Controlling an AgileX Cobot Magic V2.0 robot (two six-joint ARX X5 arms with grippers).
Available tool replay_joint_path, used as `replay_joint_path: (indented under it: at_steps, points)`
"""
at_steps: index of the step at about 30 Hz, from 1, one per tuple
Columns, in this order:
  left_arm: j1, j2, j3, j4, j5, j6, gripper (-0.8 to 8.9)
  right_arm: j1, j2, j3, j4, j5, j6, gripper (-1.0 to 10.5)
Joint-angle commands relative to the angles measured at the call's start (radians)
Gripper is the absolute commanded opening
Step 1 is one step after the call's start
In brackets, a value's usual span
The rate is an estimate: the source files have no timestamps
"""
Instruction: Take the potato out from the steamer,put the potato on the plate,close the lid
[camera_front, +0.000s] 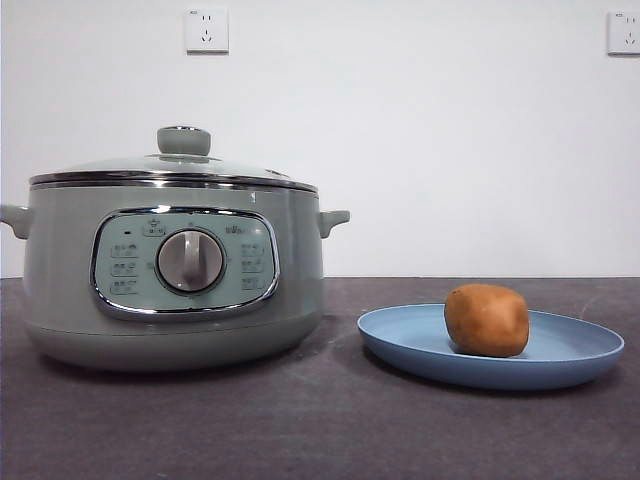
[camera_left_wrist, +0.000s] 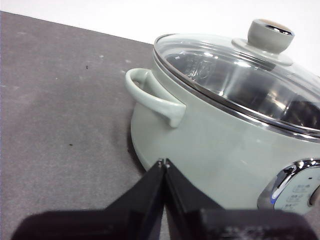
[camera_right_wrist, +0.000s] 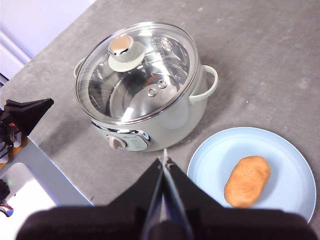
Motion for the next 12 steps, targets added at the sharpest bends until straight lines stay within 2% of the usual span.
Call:
replay_joint_path:
  at_steps: [1, 12]
  points:
    - [0.003, -0.003, -0.007, -0.014, 0.003, -0.002, -0.03, 0.000, 0.001, -0.003, 0.005, -0.001, -0.005, 0.0]
    - [0.003, -0.003, -0.007, -0.014, 0.002, -0.002, -0.03, 0.000, 0.001, -0.003, -0.006, -0.001, -0.004, 0.0]
